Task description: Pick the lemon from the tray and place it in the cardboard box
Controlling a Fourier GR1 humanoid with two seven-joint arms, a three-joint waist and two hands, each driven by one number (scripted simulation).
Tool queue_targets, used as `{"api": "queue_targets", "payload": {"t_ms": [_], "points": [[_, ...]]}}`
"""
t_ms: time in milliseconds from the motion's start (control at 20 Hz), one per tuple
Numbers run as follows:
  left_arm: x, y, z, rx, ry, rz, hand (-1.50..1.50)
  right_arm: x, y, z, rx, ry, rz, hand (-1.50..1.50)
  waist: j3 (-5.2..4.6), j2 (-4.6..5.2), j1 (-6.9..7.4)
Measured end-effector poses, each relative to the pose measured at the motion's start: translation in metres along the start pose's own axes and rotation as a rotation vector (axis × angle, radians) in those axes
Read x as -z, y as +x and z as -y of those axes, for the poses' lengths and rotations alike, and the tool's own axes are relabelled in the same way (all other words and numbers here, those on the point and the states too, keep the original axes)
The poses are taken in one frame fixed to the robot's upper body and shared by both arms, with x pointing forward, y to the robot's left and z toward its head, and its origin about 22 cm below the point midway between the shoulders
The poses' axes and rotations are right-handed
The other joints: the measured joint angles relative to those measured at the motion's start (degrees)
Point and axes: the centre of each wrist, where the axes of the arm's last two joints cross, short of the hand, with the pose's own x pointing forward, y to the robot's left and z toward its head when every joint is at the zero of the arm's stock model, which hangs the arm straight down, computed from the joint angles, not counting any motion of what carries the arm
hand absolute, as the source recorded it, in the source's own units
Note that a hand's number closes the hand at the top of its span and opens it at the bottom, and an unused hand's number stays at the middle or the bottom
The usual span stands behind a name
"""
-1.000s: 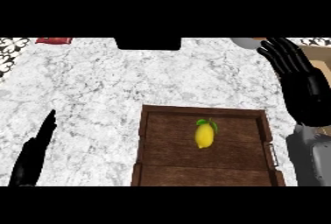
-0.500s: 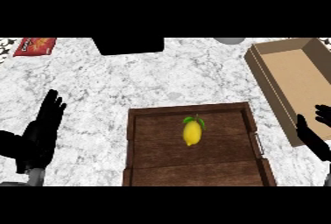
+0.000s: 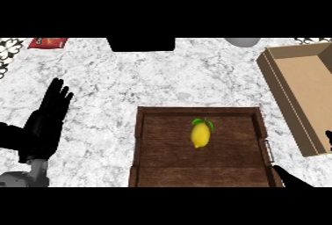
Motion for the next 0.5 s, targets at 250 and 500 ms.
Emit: {"api": "queue_targets", "payload": {"t_ms": [250, 500], "points": [[0.004, 0.002, 0.004, -0.006, -0.03, 0.004, 0.0, -0.021, 0.037, 0.008, -0.107, 0.219, -0.097, -1.5, 0.0, 0.23, 1.39], [0.004, 0.002, 0.006, -0.011, -0.043, 0.004, 0.0, -0.032, 0.095, 0.014, -0.126, 0.322, -0.152, -1.5, 0.17, 0.16, 2.27]]}}
